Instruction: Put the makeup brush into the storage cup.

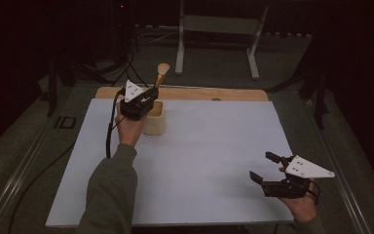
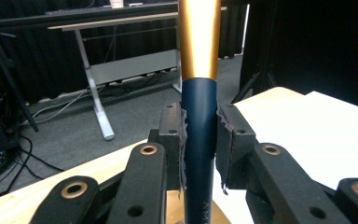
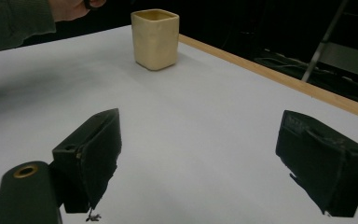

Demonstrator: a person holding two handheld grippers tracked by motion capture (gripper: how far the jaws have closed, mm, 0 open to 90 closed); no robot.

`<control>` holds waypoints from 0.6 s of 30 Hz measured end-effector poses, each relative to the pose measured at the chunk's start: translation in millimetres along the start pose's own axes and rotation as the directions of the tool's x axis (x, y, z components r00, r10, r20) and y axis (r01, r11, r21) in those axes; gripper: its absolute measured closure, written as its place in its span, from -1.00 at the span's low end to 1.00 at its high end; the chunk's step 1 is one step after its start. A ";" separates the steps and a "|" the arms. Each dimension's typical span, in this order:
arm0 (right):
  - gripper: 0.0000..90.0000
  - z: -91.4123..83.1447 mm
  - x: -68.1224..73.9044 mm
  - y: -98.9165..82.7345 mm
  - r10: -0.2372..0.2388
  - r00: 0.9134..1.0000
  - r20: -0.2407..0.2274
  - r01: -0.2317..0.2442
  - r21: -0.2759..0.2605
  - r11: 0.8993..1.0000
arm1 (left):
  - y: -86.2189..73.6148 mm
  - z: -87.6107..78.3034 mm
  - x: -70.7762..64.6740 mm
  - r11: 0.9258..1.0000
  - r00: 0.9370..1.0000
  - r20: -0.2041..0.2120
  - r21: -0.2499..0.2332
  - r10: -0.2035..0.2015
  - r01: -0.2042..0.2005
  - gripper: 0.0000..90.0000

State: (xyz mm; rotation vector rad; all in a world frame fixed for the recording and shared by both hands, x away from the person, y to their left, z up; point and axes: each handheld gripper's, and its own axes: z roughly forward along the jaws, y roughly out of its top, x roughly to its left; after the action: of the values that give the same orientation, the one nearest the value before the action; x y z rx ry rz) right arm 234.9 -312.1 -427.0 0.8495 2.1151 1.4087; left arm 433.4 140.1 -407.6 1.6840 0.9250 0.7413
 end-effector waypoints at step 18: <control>-0.69 -4.0 -0.6 -2.8 -0.004 1.000 -0.003 0.004 0.005 1.000 | -9.9 14.0 5.7 1.000 1.000 -0.018 0.028 -0.010 0.011 0.68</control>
State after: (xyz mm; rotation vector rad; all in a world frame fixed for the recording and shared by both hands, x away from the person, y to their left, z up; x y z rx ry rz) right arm 232.0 -315.9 -428.1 0.8456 2.1219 1.4038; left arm 445.8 139.8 -420.8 1.6977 0.9601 0.7407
